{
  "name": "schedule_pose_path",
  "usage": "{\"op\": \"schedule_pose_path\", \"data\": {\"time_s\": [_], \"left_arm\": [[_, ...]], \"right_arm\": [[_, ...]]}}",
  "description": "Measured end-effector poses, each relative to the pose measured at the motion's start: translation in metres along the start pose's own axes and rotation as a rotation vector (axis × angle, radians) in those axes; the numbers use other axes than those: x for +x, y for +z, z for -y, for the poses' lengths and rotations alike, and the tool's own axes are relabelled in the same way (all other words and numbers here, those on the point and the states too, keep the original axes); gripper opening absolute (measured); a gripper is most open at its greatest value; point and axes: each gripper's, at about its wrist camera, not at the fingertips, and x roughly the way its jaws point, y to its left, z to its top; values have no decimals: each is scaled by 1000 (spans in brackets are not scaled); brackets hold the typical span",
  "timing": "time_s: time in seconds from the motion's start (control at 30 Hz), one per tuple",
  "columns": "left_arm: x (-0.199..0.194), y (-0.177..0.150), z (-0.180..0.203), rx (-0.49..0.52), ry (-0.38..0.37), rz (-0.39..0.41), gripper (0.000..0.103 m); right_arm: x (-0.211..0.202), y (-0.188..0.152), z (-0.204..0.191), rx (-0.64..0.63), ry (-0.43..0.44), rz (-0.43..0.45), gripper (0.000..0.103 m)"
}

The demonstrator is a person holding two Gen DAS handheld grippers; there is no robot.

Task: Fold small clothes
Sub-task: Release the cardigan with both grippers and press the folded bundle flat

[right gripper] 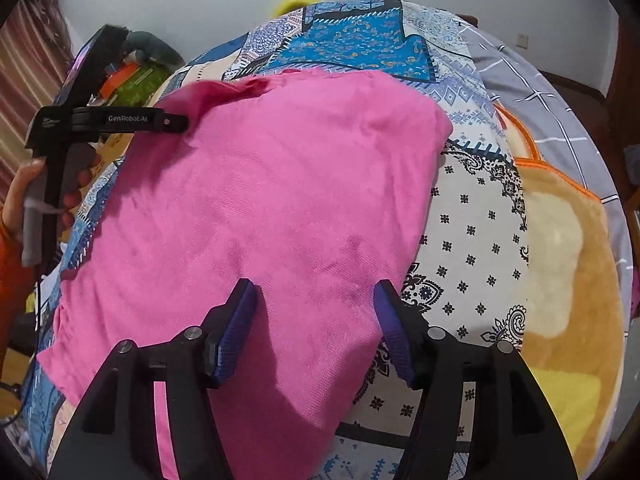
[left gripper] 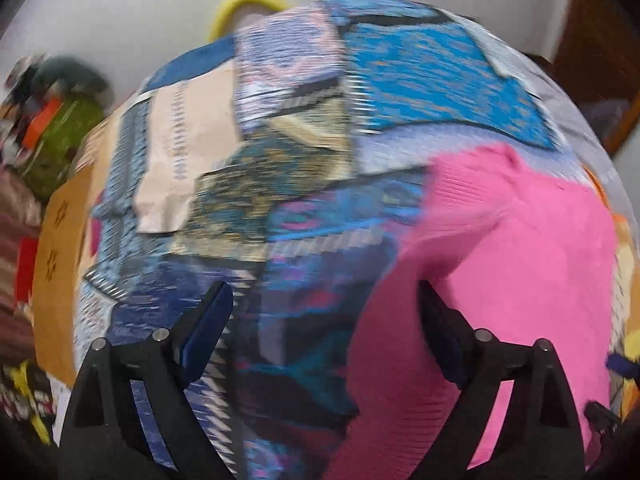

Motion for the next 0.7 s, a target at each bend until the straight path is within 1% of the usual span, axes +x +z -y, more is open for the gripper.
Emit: {"op": "schedule_pose_path", "data": {"time_s": [0.1,0.2,0.3,0.43,0.57,0.7], "left_arm": [[7,-2,-26,-52,54,-26,92],[7,-11,-47,-69,78,-51,92],[-5,-25,-62,-74,60,-56,92],[-30,-42,-67,-59,34,-31,92],[-64,-60,-63,-22,14,20,92],[-103,-78,-58,4,-33,75,92]], "right_arm": [[0,0,0,3,-5,-1,59],[-3,-1,0,12,-30,-6,61],[-9,-3,1,15,-52,-16,61],[-26,-7,-2,18,-72,-14,61],[-50,-9,-10,7,-87,16,62],[-72,-10,-21,-18,-96,59,64]]}}
